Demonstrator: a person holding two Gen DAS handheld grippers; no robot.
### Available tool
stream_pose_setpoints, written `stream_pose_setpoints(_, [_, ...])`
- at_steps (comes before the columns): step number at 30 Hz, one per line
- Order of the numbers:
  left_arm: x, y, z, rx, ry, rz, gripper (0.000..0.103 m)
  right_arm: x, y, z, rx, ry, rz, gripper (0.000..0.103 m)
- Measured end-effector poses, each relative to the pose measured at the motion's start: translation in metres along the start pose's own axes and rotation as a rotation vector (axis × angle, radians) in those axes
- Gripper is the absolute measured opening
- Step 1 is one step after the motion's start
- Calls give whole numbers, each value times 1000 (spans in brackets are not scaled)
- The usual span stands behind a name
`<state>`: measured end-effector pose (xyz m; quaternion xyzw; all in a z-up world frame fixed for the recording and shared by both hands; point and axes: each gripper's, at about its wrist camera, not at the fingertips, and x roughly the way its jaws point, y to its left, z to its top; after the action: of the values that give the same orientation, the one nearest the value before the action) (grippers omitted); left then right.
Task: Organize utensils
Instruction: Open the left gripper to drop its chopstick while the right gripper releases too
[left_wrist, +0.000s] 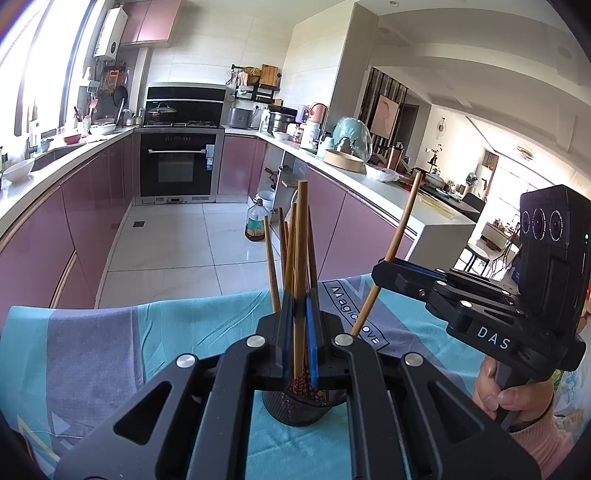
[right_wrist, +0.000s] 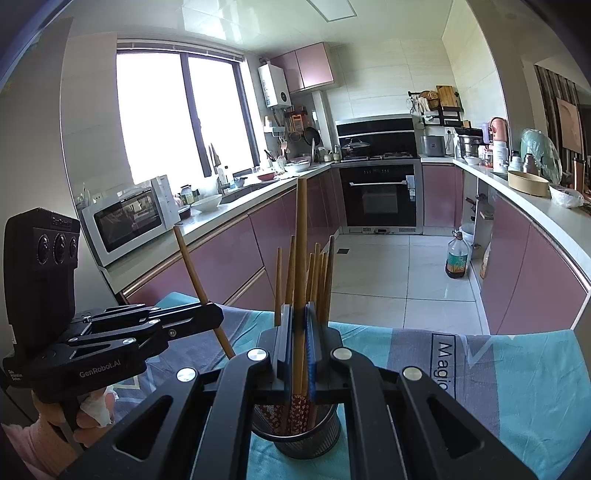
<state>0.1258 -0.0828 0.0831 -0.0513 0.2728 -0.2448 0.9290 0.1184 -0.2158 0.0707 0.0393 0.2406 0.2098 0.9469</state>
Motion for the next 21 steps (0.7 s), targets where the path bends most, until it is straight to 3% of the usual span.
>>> stream_pose_setpoints(21, [20, -5, 4, 31, 46, 22, 7, 18, -3, -10, -1, 66, -10, 5])
